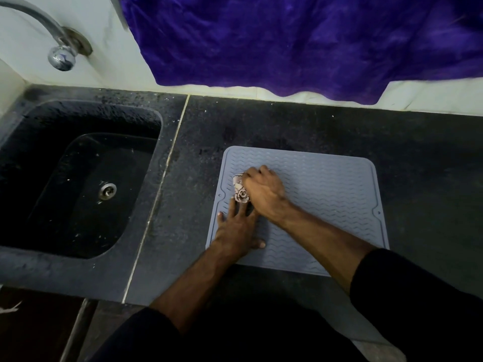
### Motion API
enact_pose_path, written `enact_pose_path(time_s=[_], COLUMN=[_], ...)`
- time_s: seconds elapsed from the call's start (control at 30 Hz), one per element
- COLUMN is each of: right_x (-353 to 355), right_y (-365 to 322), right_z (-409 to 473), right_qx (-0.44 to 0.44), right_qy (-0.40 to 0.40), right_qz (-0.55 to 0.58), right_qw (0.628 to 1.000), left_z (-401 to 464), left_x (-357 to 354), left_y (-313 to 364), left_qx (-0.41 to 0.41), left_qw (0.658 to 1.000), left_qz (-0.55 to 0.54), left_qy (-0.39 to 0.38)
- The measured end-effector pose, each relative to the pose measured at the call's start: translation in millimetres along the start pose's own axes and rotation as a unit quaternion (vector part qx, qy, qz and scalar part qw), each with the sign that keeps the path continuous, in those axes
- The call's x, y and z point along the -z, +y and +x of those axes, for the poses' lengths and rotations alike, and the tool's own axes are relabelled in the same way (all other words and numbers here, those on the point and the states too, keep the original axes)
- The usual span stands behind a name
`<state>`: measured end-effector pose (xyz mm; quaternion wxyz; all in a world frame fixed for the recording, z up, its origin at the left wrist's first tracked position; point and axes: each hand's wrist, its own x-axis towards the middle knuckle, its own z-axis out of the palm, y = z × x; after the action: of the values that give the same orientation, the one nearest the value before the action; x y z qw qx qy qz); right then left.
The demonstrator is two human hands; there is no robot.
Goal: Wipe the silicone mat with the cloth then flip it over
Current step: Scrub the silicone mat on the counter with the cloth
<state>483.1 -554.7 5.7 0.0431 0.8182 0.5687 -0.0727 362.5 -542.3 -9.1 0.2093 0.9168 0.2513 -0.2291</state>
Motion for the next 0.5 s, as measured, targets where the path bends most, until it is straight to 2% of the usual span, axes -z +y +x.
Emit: enact_pose_path(time_s=[0.1,0.2,0.37,0.5], right_x=[4.7,9.7,3.8,-5.5], right_y=[19.5,31.8,15.5,25.8], right_z=[-10.6,-12.2,-4.6,-17.9], right_qx=[-0.043,-0.058,-0.001,-0.015], right_qy=[-0.027,-0.018,-0.008,-0.003], right_qz=[-0.012,0.016,0.04,0.022], right_qw=[0.999,0.998,0.999,1.0], left_z=[-1.5,-2.1,0.4,0.0], left_x=[0.9,4.0,2.1,2.1], left_y=[0.6,1.0,1.0,1.5], left_qx=[0.004,0.001,0.004,0.005], left_qw=[1.0,1.0,1.0,1.0], left_qz=[-0.004,-0.007,-0.002,0.001], left_qy=[-0.012,-0.021,-0.021,-0.014])
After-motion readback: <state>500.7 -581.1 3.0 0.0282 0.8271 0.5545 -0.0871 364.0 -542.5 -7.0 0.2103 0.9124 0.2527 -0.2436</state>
